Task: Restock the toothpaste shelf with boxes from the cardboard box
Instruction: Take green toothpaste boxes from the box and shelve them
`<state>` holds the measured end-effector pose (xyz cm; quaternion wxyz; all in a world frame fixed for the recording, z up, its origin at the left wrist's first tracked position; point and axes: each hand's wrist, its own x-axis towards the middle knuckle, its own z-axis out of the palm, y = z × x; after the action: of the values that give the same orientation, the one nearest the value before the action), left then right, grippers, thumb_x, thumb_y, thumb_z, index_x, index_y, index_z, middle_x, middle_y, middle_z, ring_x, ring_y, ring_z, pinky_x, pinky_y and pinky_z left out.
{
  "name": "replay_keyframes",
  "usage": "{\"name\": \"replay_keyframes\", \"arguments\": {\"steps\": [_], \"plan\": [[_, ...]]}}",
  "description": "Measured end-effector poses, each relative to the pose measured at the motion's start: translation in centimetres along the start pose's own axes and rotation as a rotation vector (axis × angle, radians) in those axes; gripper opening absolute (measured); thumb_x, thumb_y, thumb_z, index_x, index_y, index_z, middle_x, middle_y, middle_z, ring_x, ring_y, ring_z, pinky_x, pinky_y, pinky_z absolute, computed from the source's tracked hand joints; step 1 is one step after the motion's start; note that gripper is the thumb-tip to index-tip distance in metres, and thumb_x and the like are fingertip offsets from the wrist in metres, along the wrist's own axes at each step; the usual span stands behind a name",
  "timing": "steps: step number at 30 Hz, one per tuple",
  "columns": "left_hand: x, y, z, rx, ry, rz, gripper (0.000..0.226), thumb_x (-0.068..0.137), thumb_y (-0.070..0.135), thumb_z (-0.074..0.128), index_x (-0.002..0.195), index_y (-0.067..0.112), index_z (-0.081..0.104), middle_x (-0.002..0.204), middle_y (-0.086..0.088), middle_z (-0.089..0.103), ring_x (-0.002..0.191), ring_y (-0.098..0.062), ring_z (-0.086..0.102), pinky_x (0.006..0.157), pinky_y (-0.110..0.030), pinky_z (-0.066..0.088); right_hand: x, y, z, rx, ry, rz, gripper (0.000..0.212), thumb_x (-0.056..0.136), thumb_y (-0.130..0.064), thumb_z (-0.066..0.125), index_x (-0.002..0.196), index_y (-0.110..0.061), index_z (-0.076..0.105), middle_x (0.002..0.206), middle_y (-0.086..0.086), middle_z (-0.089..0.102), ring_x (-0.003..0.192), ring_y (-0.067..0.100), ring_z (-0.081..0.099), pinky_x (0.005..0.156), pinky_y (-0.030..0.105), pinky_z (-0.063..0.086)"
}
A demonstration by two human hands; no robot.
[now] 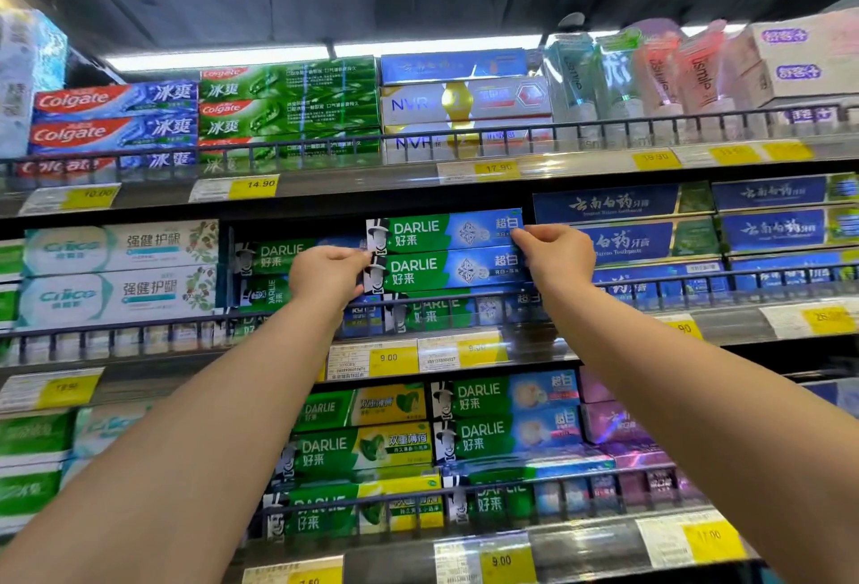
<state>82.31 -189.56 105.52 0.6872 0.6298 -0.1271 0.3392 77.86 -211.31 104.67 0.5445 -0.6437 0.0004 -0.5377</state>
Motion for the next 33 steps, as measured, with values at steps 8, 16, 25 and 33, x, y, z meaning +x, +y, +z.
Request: {"name": "replay_keyframes", "arguments": {"steps": [8, 16, 25, 33], "plan": [[-0.4, 0.0, 0.4, -0.023, 0.01, 0.01, 0.023, 0.081, 0.019, 0.073, 0.101, 0.008, 0.068, 0.099, -0.008, 0.064, 0.09, -0.021, 0.063, 0.069, -0.025, 0.054, -0.3, 0.5, -0.4, -0.032, -0.004, -0.057, 0.028, 0.093, -0.024, 0.055, 0.117, -0.013, 0.065, 0.118, 0.003, 0.065, 0.108, 0.018, 0.058, 0.091, 0.031, 0.048], [-1.6, 0.3, 1.4, -0.08, -0.02, 0.0, 0.01, 0.081, 0.018, 0.073, 0.085, 0.011, 0.067, 0.093, -0.005, 0.064, 0.089, -0.018, 0.061, 0.064, -0.022, 0.052, 0.2, 0.8, -1.4, 0.013, 0.067, -0.001, 0.024, 0.088, -0.025, 0.063, 0.107, -0.013, 0.069, 0.109, 0.002, 0.068, 0.101, 0.017, 0.06, 0.09, 0.034, 0.05], [-1.3, 0.3, 1.6, -0.044, -0.038, -0.011, 0.015, 0.083, 0.02, 0.07, 0.093, 0.01, 0.067, 0.099, -0.006, 0.063, 0.088, -0.017, 0.059, 0.072, -0.025, 0.052, 0.4, 1.2, -1.3, 0.041, 0.063, 0.016, 0.02, 0.088, -0.025, 0.062, 0.103, -0.013, 0.069, 0.102, 0.001, 0.067, 0.091, 0.013, 0.057, 0.087, 0.032, 0.051], [-3.2, 0.1, 1.3, 0.048, 0.107, 0.19, 0.026, 0.08, 0.029, 0.073, 0.1, 0.016, 0.062, 0.103, -0.003, 0.064, 0.084, -0.016, 0.061, 0.086, -0.033, 0.053, -1.3, 1.4, -1.9, 0.027, 0.077, -0.086, 0.022, 0.088, -0.028, 0.062, 0.107, -0.016, 0.061, 0.101, 0.001, 0.062, 0.091, 0.013, 0.057, 0.081, 0.027, 0.046]]}}
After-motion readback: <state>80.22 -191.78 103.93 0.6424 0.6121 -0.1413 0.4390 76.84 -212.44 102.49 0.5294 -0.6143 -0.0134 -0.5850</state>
